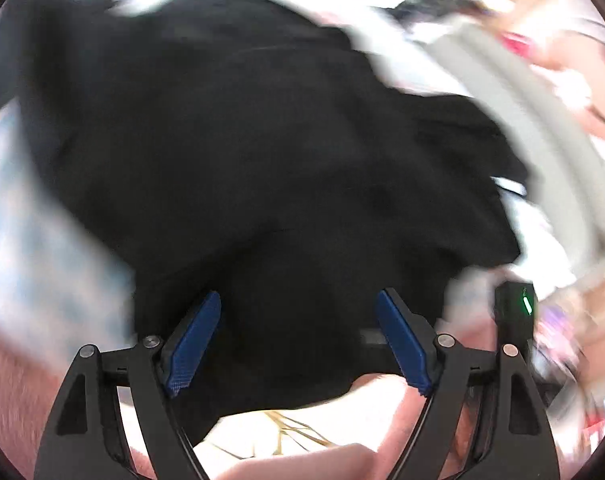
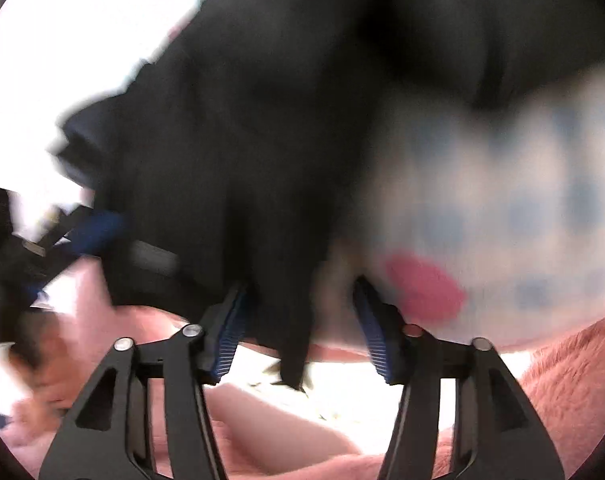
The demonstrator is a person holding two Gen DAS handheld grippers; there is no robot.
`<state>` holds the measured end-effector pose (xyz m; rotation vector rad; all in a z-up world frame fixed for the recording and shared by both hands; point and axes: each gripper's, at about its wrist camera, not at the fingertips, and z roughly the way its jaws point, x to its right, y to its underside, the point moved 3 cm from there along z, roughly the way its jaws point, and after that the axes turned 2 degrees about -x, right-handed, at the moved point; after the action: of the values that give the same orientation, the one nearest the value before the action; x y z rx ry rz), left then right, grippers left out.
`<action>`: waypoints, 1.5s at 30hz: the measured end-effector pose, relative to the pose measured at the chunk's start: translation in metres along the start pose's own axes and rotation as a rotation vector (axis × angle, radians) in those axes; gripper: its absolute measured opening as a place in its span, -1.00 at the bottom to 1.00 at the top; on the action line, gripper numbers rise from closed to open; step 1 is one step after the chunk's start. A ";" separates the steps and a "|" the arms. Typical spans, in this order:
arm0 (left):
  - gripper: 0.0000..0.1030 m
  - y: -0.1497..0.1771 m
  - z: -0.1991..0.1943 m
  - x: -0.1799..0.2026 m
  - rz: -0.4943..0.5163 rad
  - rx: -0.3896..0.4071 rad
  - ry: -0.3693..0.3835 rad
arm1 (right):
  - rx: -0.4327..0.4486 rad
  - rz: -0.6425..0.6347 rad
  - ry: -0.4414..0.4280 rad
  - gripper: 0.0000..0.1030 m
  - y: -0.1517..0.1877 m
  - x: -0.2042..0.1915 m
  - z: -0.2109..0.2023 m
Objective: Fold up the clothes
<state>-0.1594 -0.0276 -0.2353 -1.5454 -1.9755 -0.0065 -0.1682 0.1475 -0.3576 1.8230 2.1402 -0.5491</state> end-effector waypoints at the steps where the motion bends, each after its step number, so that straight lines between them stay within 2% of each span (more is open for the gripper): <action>1: 0.54 0.006 0.001 0.001 -0.011 -0.009 0.019 | -0.052 0.006 0.033 -0.07 0.001 0.002 0.017; 3: 0.54 0.017 -0.004 0.008 0.003 -0.011 0.043 | -0.047 -0.047 0.038 -0.07 0.009 -0.013 0.012; 6: 0.54 0.014 -0.021 0.019 0.053 0.049 0.049 | 0.042 -0.105 0.010 -0.06 0.009 -0.036 -0.019; 8: 0.54 0.001 -0.029 0.021 0.050 0.088 0.115 | 0.103 -0.121 -0.016 0.00 0.003 -0.047 -0.041; 11: 0.54 -0.023 -0.033 0.046 0.133 0.091 0.202 | 0.185 -0.139 -0.036 0.05 -0.011 -0.057 -0.070; 14: 0.54 -0.039 -0.016 0.081 0.225 0.055 0.246 | 0.222 -0.071 -0.014 0.09 -0.024 -0.043 -0.081; 16: 0.54 -0.047 0.003 0.103 0.266 0.035 0.249 | 0.235 -0.010 0.006 0.09 -0.032 -0.030 -0.085; 18: 0.53 -0.044 0.025 0.123 0.319 0.011 0.205 | 0.276 0.041 0.001 0.09 -0.033 -0.019 -0.095; 21: 0.26 -0.036 0.058 0.140 0.389 -0.040 0.086 | 0.296 0.122 0.020 0.09 -0.039 0.016 -0.103; 23: 0.16 -0.027 0.074 0.146 0.417 -0.061 0.028 | 0.290 0.173 -0.024 0.09 -0.040 0.041 -0.110; 26: 0.15 -0.013 0.094 0.148 0.440 -0.077 -0.037 | 0.318 0.236 -0.101 0.11 -0.046 0.069 -0.120; 28: 0.17 -0.005 0.098 0.149 0.449 -0.075 -0.056 | 0.348 0.275 -0.133 0.31 -0.057 0.078 -0.118; 29: 0.18 -0.002 0.097 0.149 0.452 -0.071 -0.057 | 0.339 0.293 -0.134 0.32 -0.061 0.078 -0.108; 31: 0.18 0.000 0.094 0.148 0.470 -0.082 -0.038 | 0.319 0.291 -0.139 0.31 -0.075 0.073 -0.092; 32: 0.18 0.000 0.092 0.147 0.475 -0.087 -0.023 | 0.319 0.256 -0.106 0.30 -0.083 0.069 -0.090; 34: 0.19 -0.007 0.081 0.146 0.447 -0.088 0.046 | 0.370 0.212 0.010 -0.02 -0.088 0.075 -0.107; 35: 0.19 -0.010 0.076 0.145 0.432 -0.089 0.080 | 0.397 0.191 0.067 -0.03 -0.090 0.078 -0.117; 37: 0.19 -0.020 0.066 0.153 0.428 -0.068 0.139 | 0.499 0.245 0.094 -0.03 -0.091 0.094 -0.149; 39: 0.19 -0.031 0.058 0.168 0.443 -0.034 0.193 | 0.537 0.297 0.061 -0.01 -0.077 0.118 -0.177; 42: 0.24 -0.043 0.061 0.201 0.503 -0.025 0.299 | 0.570 0.333 0.097 0.14 -0.059 0.135 -0.197; 44: 0.27 -0.044 0.075 0.212 0.501 -0.052 0.294 | 0.571 0.375 0.109 0.16 -0.051 0.147 -0.199; 45: 0.27 -0.044 0.083 0.216 0.496 -0.073 0.292 | 0.558 0.399 0.085 0.21 -0.045 0.156 -0.199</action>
<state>-0.2627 0.1782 -0.1854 -1.9225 -1.3476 -0.0959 -0.2318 0.3695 -0.2448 2.5198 1.6935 -1.0541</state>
